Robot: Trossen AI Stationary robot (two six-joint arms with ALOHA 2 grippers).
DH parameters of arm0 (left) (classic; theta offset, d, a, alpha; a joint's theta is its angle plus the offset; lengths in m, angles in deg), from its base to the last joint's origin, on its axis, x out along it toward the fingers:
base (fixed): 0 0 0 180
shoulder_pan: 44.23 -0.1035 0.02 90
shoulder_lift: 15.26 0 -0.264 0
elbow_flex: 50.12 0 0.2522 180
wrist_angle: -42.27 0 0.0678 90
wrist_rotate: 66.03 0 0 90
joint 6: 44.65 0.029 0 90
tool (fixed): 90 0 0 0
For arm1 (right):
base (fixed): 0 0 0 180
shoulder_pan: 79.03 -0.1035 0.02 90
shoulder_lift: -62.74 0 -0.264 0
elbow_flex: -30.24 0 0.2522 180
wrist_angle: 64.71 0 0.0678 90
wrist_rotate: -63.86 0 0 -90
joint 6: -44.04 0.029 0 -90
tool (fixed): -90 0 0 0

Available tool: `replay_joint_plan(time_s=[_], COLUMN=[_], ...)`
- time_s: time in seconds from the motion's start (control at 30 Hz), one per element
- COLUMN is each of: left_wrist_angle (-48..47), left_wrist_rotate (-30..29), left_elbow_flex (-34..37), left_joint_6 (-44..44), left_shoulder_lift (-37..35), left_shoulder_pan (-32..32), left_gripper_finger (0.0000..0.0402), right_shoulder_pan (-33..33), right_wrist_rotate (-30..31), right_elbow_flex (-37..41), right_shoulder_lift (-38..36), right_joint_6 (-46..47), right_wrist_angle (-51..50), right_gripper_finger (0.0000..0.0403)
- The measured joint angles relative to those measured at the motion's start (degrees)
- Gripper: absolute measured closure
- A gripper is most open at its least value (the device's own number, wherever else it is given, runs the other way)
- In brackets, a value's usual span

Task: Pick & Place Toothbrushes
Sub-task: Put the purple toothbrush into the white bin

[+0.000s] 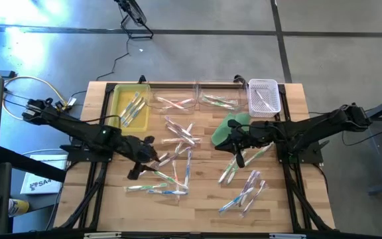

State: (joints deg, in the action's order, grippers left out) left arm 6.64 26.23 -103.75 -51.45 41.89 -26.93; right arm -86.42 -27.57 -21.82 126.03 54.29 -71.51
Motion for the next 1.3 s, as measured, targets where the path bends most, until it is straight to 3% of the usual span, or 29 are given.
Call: replay_joint_plan(time_s=[0.4, 1.3], left_wrist_angle=[-18.89, -13.43], left_wrist_rotate=[-1.7, -1.65], left_elbow_flex=[-1.49, -1.43], left_joint_6=[-16.45, -17.85], left_shoulder_lift=[7.03, 23.56], left_shoulder_pan=[0.0, -0.02], left_gripper_finger=[0.0213, 0.0213], right_shoulder_pan=[0.0, 0.0], right_wrist_rotate=[0.0, 0.0], right_elbow_flex=[0.0, 0.0], right_shoulder_lift=[0.0, 0.0], right_joint_6=[-0.59, 0.01], right_wrist_angle=[-0.73, -0.86], right_gripper_finger=[0.0401, 0.0401])
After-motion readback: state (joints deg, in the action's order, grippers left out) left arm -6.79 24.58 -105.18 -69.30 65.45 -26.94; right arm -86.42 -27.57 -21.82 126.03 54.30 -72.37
